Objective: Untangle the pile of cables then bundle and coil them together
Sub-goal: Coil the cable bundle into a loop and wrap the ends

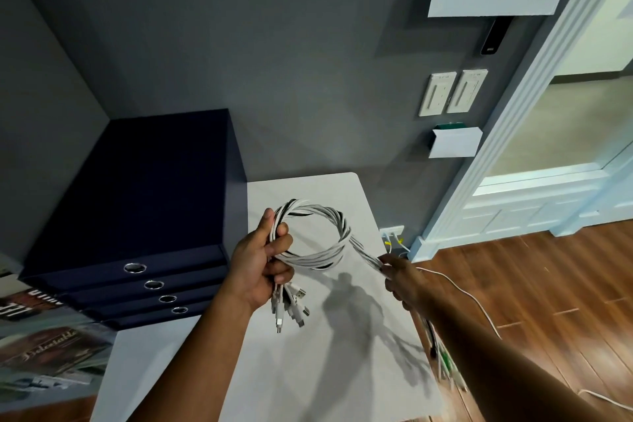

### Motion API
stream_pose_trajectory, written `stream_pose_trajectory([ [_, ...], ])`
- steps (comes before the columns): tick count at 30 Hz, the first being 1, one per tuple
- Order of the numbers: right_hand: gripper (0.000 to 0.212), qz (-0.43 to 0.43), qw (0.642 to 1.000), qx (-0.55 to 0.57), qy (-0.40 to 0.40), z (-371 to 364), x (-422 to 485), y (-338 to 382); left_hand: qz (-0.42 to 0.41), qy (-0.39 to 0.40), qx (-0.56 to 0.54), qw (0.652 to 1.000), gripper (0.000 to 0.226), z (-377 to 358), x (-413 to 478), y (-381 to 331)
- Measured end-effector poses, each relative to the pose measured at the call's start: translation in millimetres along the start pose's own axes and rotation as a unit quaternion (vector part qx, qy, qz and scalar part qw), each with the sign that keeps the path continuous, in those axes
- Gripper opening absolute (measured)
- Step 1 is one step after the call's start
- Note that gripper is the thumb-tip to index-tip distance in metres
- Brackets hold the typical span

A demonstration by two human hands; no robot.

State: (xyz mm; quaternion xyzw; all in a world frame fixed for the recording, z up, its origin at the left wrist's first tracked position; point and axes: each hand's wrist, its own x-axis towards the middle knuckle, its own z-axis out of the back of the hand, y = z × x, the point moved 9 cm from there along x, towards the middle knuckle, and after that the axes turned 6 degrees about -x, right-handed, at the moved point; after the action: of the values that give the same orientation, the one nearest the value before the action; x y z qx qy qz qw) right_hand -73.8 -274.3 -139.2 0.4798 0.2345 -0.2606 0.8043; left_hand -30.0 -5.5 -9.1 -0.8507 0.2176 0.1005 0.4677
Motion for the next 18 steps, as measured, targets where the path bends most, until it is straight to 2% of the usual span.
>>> stream_pose_trajectory([
  [2, 0.032, 0.079, 0.992, -0.056, -0.079, 11, -4, 11, -0.011, -0.016, -0.03, 0.999, 0.038, 4, 1, -2],
  [3, 0.033, 0.126, 0.982, -0.094, -0.106, 16, -8, 18, -0.018, -0.025, -0.048, 0.998, 0.038, 6, 3, -3],
  [7, 0.023, 0.279, 0.917, -0.258, -0.125, 18, -27, 41, -0.021, -0.043, -0.102, 0.994, 0.04, 10, 5, -4],
  [10, 0.02, 0.296, 0.911, -0.246, -0.151, 24, -30, 44, -0.02, -0.041, -0.1, 0.994, 0.04, 9, 3, -4],
  [14, 0.017, 0.252, 0.936, -0.182, -0.163, 37, -20, 36, -0.016, -0.024, -0.109, 0.994, 0.04, 8, 0, -4],
  [18, 0.016, 0.292, 0.922, -0.156, -0.203, 47, -30, 45, -0.015, -0.021, -0.123, 0.992, 0.041, 10, -1, -5],
])
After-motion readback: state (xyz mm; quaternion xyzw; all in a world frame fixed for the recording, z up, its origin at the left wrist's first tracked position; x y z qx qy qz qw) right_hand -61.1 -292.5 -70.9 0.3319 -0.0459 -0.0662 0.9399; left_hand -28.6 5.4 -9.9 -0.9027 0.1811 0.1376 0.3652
